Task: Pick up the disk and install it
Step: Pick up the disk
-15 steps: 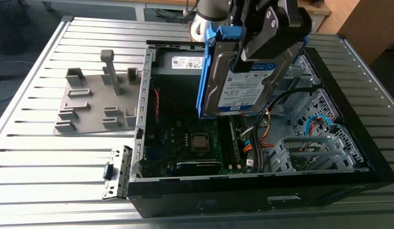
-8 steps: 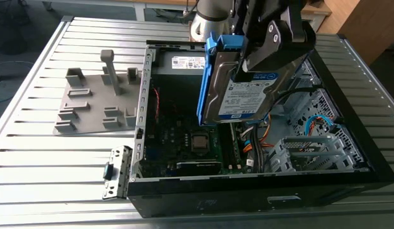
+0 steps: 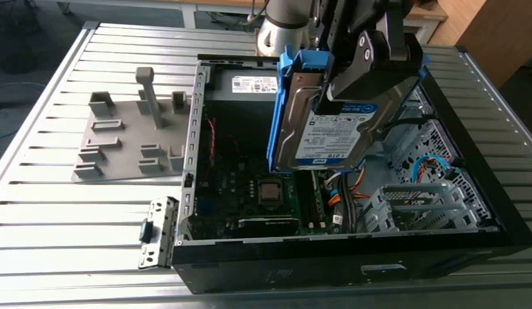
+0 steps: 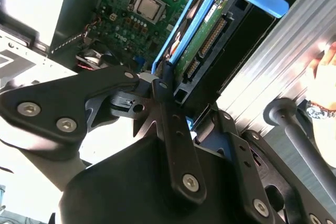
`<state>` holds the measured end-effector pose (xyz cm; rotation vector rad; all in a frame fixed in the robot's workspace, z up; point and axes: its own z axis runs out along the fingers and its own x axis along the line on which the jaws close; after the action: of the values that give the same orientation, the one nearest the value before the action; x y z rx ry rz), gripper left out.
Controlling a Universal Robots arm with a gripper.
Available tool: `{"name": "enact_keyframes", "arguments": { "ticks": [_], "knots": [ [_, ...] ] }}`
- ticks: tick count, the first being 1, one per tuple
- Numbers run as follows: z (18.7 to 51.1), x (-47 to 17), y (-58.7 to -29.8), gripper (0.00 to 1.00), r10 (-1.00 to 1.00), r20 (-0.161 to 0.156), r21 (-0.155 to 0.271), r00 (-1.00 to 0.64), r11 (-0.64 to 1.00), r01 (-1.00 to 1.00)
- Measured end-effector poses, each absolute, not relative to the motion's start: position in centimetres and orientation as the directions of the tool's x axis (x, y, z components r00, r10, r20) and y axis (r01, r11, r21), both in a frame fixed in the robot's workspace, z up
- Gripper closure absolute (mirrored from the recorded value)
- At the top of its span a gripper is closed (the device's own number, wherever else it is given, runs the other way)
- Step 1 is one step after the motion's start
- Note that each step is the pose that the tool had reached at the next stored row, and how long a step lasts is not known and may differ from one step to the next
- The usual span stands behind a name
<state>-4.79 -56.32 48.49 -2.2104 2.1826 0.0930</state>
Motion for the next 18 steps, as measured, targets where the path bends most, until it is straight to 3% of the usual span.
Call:
{"name": "enact_keyframes", "arguments": {
  "ticks": [18],
  "knots": [
    [48.3, -4.8, -58.4, 0.64, -0.998, -0.064, 0.018, -0.006, 0.005, -1.0]
  ]
}}
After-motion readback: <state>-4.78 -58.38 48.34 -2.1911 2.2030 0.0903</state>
